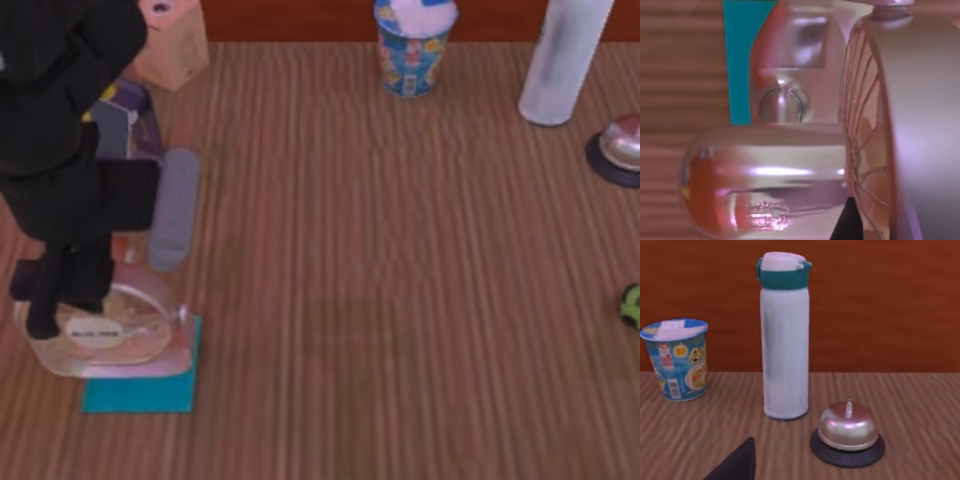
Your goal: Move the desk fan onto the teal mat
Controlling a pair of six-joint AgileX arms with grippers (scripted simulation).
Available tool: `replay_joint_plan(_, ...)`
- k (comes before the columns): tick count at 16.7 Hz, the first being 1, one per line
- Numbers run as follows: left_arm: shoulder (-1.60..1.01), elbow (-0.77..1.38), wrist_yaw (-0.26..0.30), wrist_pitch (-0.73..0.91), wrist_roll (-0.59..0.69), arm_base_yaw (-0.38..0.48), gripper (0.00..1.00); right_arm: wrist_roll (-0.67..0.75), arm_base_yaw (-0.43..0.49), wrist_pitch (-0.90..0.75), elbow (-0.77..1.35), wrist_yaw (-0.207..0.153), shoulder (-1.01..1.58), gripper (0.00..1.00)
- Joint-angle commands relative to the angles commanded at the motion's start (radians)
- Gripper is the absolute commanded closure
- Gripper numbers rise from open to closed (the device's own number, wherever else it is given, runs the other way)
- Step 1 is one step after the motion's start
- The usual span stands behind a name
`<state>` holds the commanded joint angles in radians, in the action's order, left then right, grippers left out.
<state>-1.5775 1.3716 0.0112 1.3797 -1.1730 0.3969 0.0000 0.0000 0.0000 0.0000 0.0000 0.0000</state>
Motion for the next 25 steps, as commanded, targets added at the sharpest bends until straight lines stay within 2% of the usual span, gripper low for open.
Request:
replay_joint_plan(5,-0.004,-0.001,-0.001,-0.002,-0.001,0.005,1.00,0.000,0.000,0.000,0.000,0.000,0.000,0.00)
replay_joint_plan(10,-0.012,-0.111,-0.001,-0.126,-0.007,-0.008,1.00,0.000,0.000,0.000,0.000,0.000,0.000,0.00)
replay_joint_plan(14,-0.015,-0.123,0.000,-0.137,-0.009,-0.009,1.00,0.000,0.000,0.000,0.000,0.000,0.000,0.00)
replay_joint_plan(25,-0.015,-0.123,0.000,-0.137,-0.009,-0.009,0.17,0.000,0.000,0.000,0.000,0.000,0.000,0.00)
